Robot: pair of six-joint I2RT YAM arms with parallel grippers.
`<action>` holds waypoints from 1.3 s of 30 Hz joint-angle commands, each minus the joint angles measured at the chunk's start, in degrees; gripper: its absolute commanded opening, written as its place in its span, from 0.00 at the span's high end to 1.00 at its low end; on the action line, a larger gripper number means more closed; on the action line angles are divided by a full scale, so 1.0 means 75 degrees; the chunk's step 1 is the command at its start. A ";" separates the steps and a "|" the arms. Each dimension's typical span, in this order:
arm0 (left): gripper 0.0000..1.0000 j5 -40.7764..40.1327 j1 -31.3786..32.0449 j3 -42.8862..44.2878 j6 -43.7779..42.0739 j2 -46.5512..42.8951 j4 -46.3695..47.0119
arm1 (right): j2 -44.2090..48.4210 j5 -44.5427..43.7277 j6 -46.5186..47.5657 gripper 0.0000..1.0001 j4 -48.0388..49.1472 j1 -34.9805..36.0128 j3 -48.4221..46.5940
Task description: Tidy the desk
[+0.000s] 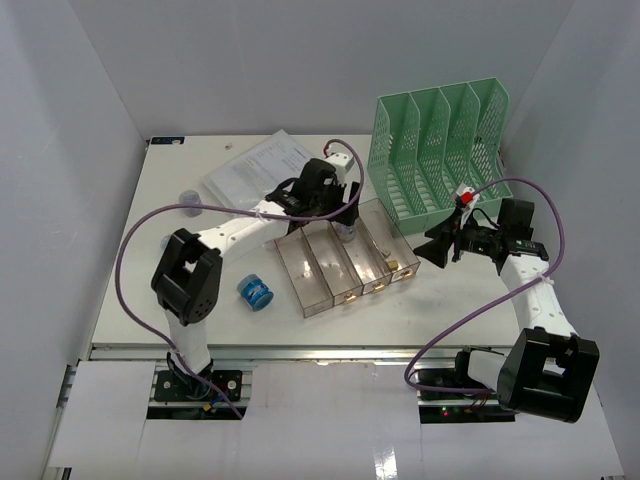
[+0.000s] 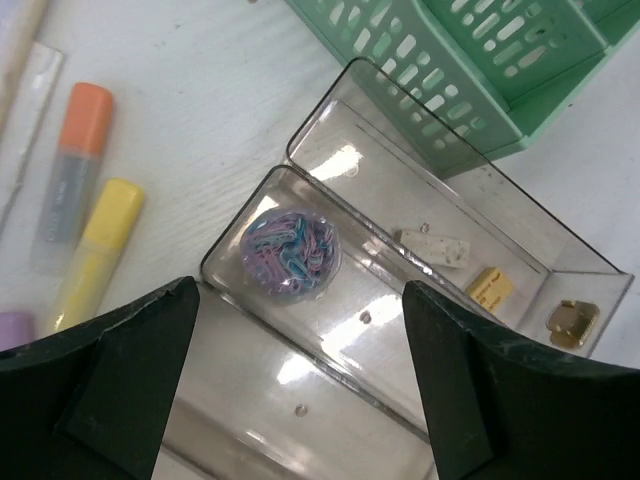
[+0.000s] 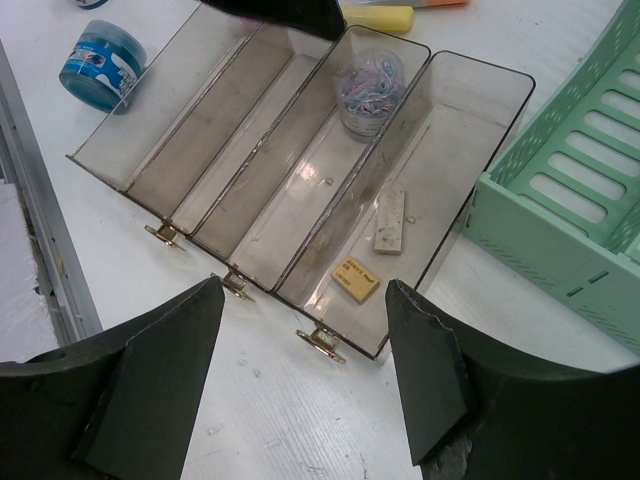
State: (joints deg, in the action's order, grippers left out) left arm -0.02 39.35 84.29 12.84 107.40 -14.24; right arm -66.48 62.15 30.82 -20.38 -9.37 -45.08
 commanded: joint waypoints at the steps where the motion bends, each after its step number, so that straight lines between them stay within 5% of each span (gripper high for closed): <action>1: 0.09 -0.0347 -0.0844 -0.0920 0.0193 -0.2281 -0.0271 | 0.0041 0.0323 0.0223 0.28 -0.0336 -0.0030 -0.0130; 8: 0.11 -0.0009 -0.4154 -0.2722 0.1416 -0.3449 -0.0446 | 0.0153 0.0487 0.0250 0.28 -0.0434 -0.0029 -0.0186; 13: 0.02 -0.0349 -0.5589 -0.2480 0.1225 -0.2738 -0.0679 | 0.0180 0.0561 0.0250 0.27 -0.0458 -0.0017 -0.0200; 29: 0.02 -0.1562 -0.5998 0.0311 0.0083 0.0523 -0.1277 | 0.0086 0.0548 0.0215 0.27 -0.0435 0.0005 -0.0224; 39: 0.06 -0.1920 -0.6065 0.1417 0.0175 0.1430 -0.1739 | 0.0028 0.0501 0.0215 0.27 -0.0447 0.0007 -0.0235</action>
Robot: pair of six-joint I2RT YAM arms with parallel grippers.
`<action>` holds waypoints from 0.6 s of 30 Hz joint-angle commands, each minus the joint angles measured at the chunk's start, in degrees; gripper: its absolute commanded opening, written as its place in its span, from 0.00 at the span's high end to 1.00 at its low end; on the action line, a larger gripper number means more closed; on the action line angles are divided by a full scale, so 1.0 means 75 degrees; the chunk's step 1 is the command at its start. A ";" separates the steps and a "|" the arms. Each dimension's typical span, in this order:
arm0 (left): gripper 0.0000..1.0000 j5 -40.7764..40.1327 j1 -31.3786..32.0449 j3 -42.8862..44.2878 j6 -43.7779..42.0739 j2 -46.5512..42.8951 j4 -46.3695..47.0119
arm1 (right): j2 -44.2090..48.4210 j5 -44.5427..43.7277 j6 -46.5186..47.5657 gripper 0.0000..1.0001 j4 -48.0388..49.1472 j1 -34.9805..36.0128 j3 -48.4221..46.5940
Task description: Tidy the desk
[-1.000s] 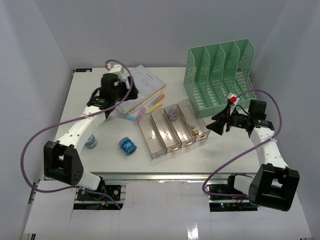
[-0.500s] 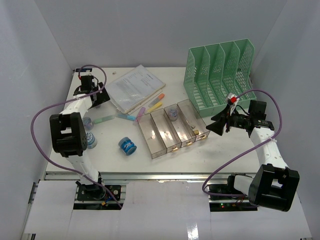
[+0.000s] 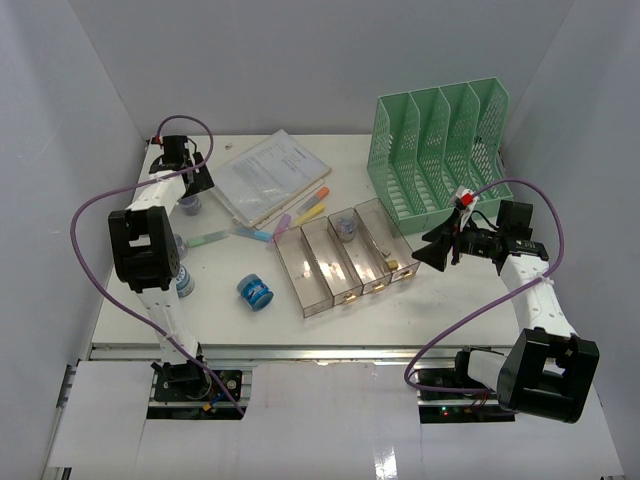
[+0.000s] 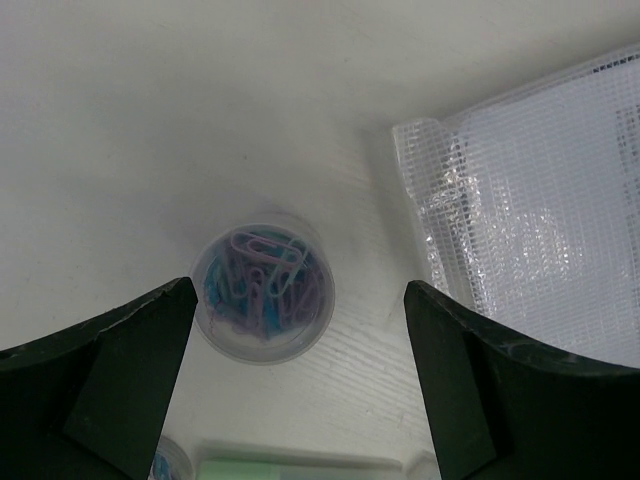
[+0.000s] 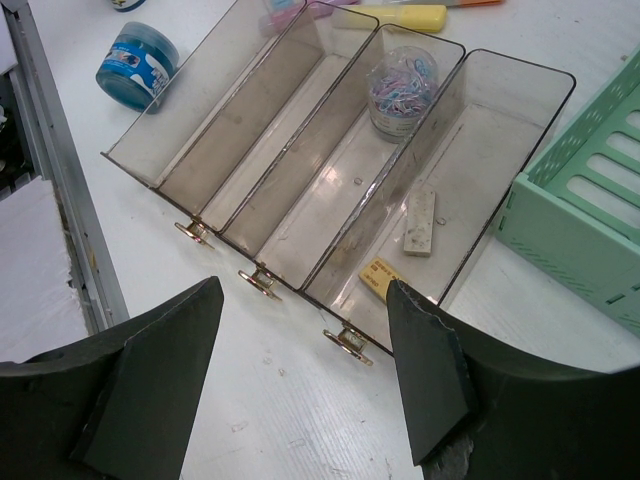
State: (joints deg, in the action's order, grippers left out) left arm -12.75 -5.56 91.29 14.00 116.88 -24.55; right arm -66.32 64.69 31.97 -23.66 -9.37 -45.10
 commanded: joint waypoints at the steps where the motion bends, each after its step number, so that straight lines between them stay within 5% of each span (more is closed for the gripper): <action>1: 0.06 -0.0222 -0.0083 0.0561 0.0027 0.0228 -0.0432 | 0.0007 0.0157 0.0062 0.27 -0.0009 0.0007 -0.0233; 18: 0.02 0.0029 -0.0189 0.0876 0.0169 -0.0334 -0.0640 | -0.0001 0.0114 0.0086 0.27 -0.0021 0.0007 -0.0221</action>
State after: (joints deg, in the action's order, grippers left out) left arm -13.58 -6.49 95.83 14.62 119.61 -27.48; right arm -66.37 64.66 31.97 -23.71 -9.37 -45.10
